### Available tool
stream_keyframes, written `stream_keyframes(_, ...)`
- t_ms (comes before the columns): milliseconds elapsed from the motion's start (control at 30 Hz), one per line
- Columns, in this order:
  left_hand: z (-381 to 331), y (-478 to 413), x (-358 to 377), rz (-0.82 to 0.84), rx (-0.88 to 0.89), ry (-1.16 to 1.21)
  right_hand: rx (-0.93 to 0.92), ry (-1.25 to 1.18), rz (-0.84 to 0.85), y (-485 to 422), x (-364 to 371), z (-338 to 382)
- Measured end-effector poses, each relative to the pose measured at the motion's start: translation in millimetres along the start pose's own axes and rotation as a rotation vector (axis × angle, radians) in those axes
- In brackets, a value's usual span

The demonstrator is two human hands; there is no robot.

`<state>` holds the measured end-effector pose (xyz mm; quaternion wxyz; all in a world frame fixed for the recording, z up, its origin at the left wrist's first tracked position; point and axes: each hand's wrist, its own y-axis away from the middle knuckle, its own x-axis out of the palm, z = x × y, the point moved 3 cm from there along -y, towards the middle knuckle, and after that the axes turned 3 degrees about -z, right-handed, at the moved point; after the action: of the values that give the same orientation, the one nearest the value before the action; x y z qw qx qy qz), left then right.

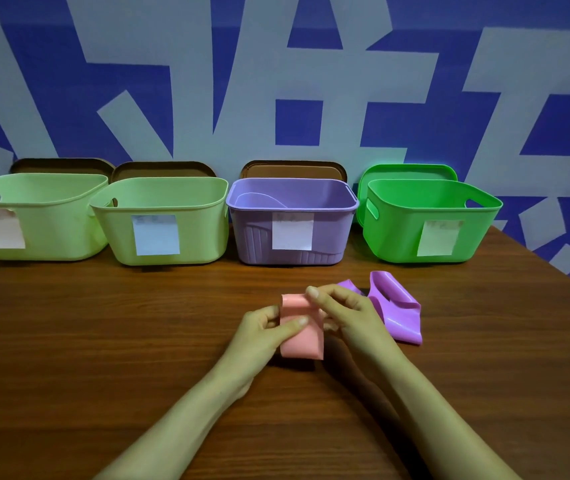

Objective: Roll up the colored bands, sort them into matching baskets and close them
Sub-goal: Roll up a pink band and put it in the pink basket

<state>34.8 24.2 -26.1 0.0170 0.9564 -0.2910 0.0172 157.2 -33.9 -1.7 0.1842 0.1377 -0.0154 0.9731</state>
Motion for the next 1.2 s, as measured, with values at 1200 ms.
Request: stream_keyframes(1200, 2, -7, -10, -0.011, 0.032, 0.038, 0.119, 0.005, 0.078, -10, -12, -11)
